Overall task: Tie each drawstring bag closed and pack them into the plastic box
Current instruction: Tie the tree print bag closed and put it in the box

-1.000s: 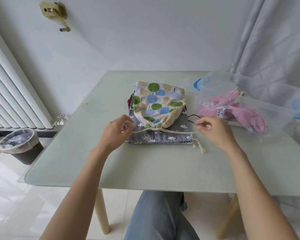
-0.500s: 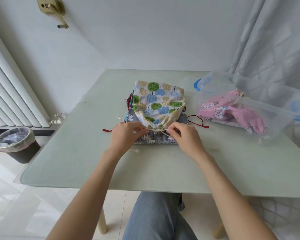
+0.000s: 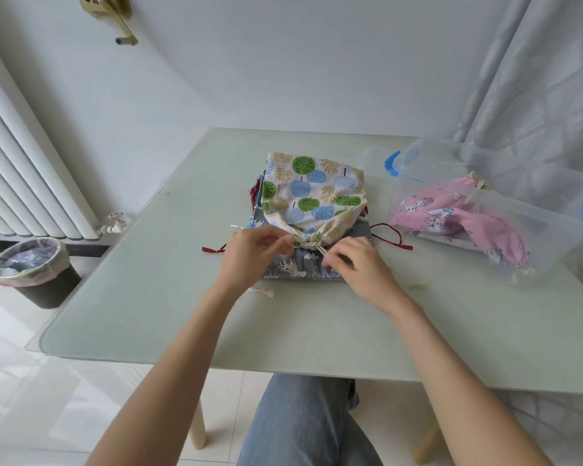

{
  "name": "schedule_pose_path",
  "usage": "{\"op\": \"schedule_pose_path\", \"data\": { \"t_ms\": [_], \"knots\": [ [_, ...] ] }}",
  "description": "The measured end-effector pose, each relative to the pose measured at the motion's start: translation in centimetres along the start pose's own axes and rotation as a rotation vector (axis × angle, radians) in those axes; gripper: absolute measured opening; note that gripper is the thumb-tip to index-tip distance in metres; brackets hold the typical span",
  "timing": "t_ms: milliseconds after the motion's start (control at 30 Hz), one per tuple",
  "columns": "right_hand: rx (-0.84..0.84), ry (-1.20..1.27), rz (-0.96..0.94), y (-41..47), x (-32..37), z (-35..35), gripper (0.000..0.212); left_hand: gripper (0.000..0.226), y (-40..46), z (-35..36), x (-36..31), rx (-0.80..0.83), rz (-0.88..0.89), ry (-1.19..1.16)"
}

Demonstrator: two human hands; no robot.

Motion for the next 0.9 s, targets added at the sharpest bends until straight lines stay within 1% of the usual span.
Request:
{"op": "schedule_pose_path", "data": {
  "t_ms": [33,67,100,167,233,333,433,467,533,600,633,667,733,833,900],
  "knots": [
    [-0.015,0.077,0.028,-0.2,0.2,-0.2,0.019,0.008,0.0,0.0,0.1,-0.017,0.0,0.032],
    [-0.05,0.105,0.049,-0.2,0.3,-0.4,0.02,0.009,0.1,-0.1,0.4,-0.042,-0.005,0.085],
    [-0.096,0.069,0.044,-0.3,0.2,-0.6,0.02,0.011,0.1,-0.1,0.6,-0.071,-0.019,0.143],
    [-0.158,-0.101,0.007,-0.4,-0.4,-0.9,0.02,0.012,0.1,-0.3,1.1,-0.114,-0.062,0.22],
    [-0.16,-0.153,0.015,-0.6,-1.0,-1.1,0.019,0.014,-0.1,-0.3,1.4,-0.08,-0.071,0.24],
    [-0.148,-0.107,0.02,-0.7,-1.1,-1.8,0.019,0.018,-0.4,-0.7,1.5,0.037,-0.037,0.226],
    [-0.15,0.065,-0.037,0.0,0.2,-3.3,0.022,0.014,-0.4,-1.3,1.3,0.038,-0.021,0.182],
    [-0.129,0.166,-0.045,0.5,1.0,-3.6,0.022,0.013,-0.3,-1.4,1.1,0.03,-0.013,0.169],
    [-0.028,0.44,-0.024,1.7,3.0,-3.7,0.016,0.013,-0.3,-1.3,0.8,0.063,-0.006,0.181],
    [0.095,0.668,0.012,3.1,4.4,-2.9,0.015,0.013,-0.4,-1.2,0.2,0.169,-0.004,0.184],
    [0.14,0.714,0.013,3.8,4.8,-2.4,0.015,0.014,-0.5,-1.1,-0.1,0.231,0.001,0.146],
    [0.17,0.721,0.007,4.4,4.9,-1.9,0.016,0.016,-0.8,-1.2,-0.6,0.28,0.008,0.09],
    [0.187,0.644,0.015,5.5,4.4,-0.9,0.017,0.02,-1.2,-1.8,-1.5,0.319,0.031,-0.012],
    [0.195,0.486,0.03,6.0,3.3,-0.1,0.021,0.017,-1.4,-3.3,-2.5,0.263,0.059,-0.14],
    [0.226,0.483,0.032,5.7,3.0,0.3,0.023,0.014,-1.0,-3.8,-2.6,0.218,0.03,-0.25]
  ]
}}
Point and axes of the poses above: each hand's wrist, its own y-axis towards the middle knuckle, its own z-axis out of the palm, x = y × z, the point moved 1 cm from there along y, towards the middle knuckle, and after that the axes turned 4 degrees about -y, right-handed, at the moved point
